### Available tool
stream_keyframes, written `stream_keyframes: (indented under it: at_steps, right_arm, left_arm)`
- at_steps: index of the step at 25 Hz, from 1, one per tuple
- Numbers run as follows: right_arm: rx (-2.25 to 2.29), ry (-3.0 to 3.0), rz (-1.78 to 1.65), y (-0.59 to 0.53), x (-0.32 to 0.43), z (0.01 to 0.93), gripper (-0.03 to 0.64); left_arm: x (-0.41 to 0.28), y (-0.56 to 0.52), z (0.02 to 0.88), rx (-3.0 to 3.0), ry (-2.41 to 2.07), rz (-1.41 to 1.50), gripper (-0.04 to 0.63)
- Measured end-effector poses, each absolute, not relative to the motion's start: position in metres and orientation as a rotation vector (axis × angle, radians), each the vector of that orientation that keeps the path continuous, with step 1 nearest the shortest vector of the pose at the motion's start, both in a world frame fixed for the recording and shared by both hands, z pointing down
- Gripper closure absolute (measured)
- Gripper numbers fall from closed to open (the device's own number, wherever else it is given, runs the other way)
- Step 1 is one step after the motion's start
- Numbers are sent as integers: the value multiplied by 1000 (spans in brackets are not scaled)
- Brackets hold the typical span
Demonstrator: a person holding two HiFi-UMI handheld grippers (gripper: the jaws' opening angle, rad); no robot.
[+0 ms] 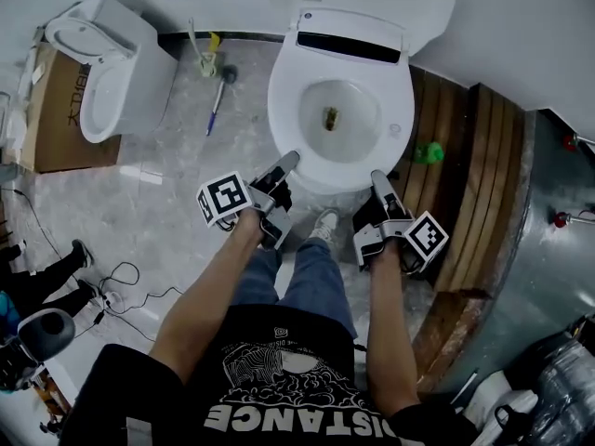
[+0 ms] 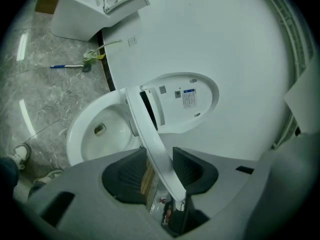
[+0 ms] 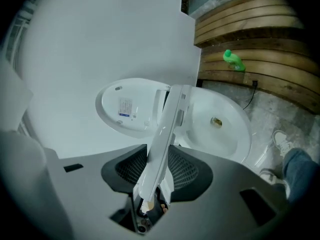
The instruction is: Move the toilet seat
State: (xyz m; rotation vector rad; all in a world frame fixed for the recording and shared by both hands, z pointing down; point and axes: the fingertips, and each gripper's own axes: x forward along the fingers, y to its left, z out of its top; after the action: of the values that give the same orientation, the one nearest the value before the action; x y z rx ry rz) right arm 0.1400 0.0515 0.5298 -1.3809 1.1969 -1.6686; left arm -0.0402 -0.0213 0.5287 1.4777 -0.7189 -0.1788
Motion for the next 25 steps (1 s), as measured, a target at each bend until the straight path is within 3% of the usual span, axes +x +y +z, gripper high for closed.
stream_keyframes:
  at_steps: [25]
  right_arm:
    - [-1106, 1258, -1625, -38, 168, 425, 470]
  left_arm:
    - [-15, -104, 422, 1476, -810, -455, 410]
